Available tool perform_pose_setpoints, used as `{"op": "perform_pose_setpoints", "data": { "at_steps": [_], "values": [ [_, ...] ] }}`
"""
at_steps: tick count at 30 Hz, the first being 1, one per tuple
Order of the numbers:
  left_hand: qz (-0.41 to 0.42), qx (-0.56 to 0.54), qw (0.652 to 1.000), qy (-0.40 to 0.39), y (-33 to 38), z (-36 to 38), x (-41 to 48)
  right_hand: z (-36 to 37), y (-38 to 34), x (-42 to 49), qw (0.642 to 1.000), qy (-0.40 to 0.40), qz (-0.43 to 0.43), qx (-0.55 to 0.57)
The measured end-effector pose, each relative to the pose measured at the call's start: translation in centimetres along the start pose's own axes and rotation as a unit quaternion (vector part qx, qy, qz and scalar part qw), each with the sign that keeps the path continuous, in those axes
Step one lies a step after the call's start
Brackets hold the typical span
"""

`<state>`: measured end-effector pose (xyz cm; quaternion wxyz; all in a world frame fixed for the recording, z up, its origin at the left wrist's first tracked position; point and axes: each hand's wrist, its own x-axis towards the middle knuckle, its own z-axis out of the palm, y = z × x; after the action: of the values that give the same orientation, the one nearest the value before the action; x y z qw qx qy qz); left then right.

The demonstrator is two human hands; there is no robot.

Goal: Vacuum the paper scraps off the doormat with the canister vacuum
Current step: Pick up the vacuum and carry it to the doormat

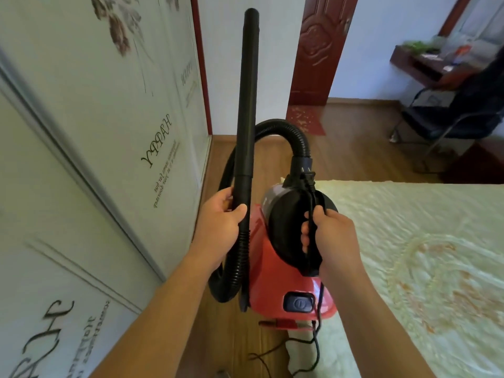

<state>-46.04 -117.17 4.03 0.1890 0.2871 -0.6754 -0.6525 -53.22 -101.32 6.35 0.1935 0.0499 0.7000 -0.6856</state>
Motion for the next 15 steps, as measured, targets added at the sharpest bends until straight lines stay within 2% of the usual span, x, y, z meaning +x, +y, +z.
{"op": "perform_pose_setpoints", "data": {
  "at_steps": [6,15],
  "values": [
    [0.01,-0.01,1.0,-0.001,1.2,-1.4,8.1,5.3,-2.3,5.8,1.0,0.009,-0.006,0.015],
    [-0.005,0.006,0.999,0.037,1.9,0.9,20.8,9.8,-4.9,19.1,0.999,-0.047,0.002,-0.009]
  ]
}}
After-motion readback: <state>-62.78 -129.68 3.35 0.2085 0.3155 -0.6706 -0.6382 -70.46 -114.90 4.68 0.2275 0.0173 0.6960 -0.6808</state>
